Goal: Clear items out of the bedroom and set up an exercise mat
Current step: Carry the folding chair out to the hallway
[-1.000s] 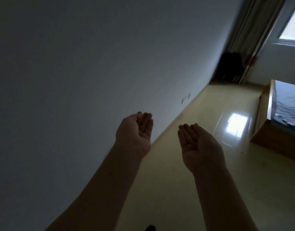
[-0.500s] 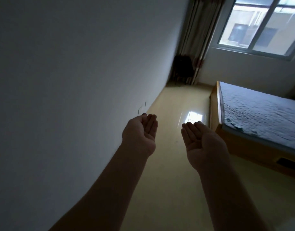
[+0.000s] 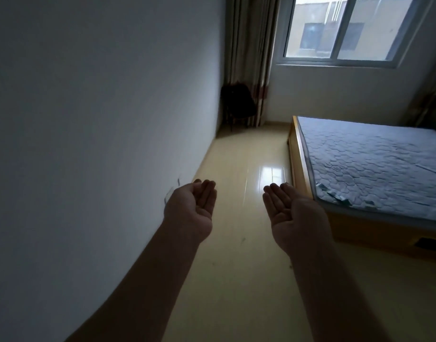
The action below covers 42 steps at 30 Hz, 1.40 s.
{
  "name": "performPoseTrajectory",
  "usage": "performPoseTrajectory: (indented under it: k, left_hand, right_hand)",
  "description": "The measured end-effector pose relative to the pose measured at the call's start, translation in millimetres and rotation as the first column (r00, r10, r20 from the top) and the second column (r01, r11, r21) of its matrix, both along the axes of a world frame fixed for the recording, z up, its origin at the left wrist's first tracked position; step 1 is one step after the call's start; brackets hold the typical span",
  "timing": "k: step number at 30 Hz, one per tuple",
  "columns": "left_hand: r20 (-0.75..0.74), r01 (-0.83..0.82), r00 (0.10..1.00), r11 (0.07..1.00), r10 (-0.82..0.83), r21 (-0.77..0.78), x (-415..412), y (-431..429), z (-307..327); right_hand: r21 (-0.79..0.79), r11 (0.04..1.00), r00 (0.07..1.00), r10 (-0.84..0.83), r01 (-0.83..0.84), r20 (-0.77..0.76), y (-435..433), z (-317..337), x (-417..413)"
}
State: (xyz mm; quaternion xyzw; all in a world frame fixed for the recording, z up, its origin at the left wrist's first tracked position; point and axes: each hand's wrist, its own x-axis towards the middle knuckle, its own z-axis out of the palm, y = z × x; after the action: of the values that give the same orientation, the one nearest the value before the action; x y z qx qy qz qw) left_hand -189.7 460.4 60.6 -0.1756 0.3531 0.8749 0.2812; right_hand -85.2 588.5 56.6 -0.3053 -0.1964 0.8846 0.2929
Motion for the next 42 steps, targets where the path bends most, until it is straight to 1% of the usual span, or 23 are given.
performPoseTrajectory:
  k: [3, 7, 10, 12, 13, 16, 18, 20, 23, 25, 28, 31, 35, 37, 42]
  left_hand:
    - [-0.027, -0.048, 0.998, 0.998, 0.049, 0.034, -63.7, 54.3, 18.6]
    - [-0.034, -0.086, 0.996, 0.995, 0.087, 0.052, -139.5, 118.7, 31.3]
    - [-0.016, -0.090, 0.996, 0.992, 0.092, 0.082, -198.8, 165.7, 21.3]
    - [-0.001, -0.096, 0.995, 0.991, 0.096, 0.089, -239.3, 197.4, 10.0]
    - [0.005, -0.080, 0.997, 0.993, 0.080, 0.086, -264.2, 218.4, 3.7]
    - [0.014, -0.039, 0.999, 0.995, 0.038, 0.087, -342.1, 282.0, -4.9]
    - [0.009, -0.009, 1.000, 0.995, 0.008, 0.095, -387.5, 319.8, 0.3]
    - [-0.009, 0.018, 1.000, 0.992, -0.017, 0.122, -435.5, 365.1, 9.7]
    - [-0.014, 0.050, 0.999, 0.992, -0.048, 0.120, -497.0, 438.7, 19.6]
    - [-0.017, 0.087, 0.996, 0.990, -0.085, 0.111, -522.7, 476.3, 20.6]
    - [-0.012, 0.121, 0.993, 0.988, -0.120, 0.096, -574.7, 551.8, 13.0]
    - [-0.006, 0.104, 0.995, 0.992, -0.104, 0.072, -622.2, 619.2, -2.9]
    - [-0.013, 0.133, 0.991, 0.990, -0.133, 0.045, -687.2, 720.2, -15.4]
    - [-0.016, 0.125, 0.992, 0.992, -0.125, 0.028, -721.8, 768.7, -9.9]
    - [-0.044, 0.057, 0.998, 0.997, -0.055, 0.050, -810.7, 867.7, 11.0]
  right_hand:
    - [0.045, 0.999, 0.999, -0.002, 0.004, -0.032, 65.6, 13.6, -56.7]
    - [0.051, 0.998, 1.000, -0.022, 0.021, 0.016, 141.3, 25.7, -139.2]
    - [0.063, 0.998, 1.000, -0.001, 0.002, -0.013, 190.8, 12.4, -196.0]
    - [0.140, 0.990, 0.999, 0.018, -0.014, -0.027, 220.4, 4.0, -232.1]
    - [0.172, 0.985, 1.000, 0.017, -0.015, -0.008, 239.1, 0.4, -257.8]
    - [0.112, 0.993, 1.000, -0.027, 0.026, 0.013, 299.2, 1.6, -336.2]
    - [0.112, 0.993, 0.999, -0.038, 0.034, 0.031, 333.5, 8.8, -378.5]
    - [0.134, 0.990, 0.999, -0.047, 0.045, 0.014, 375.7, 13.0, -422.0]
    - [0.165, 0.983, 0.996, -0.084, 0.078, 0.028, 441.9, 16.7, -475.8]
    - [0.186, 0.978, 0.994, -0.104, 0.094, 0.046, 476.0, 12.6, -499.8]
    - [0.212, 0.972, 0.989, -0.121, 0.100, 0.087, 549.6, -7.6, -550.1]
    - [0.198, 0.973, 0.985, -0.142, 0.121, 0.095, 616.2, -23.2, -599.3]
    - [0.185, 0.976, 0.990, -0.128, 0.115, 0.061, 718.2, -31.7, -668.6]
    - [0.181, 0.979, 0.993, -0.109, 0.097, 0.056, 770.9, -25.2, -704.2]
    - [0.176, 0.982, 0.994, -0.084, 0.071, 0.065, 888.9, 4.1, -795.7]
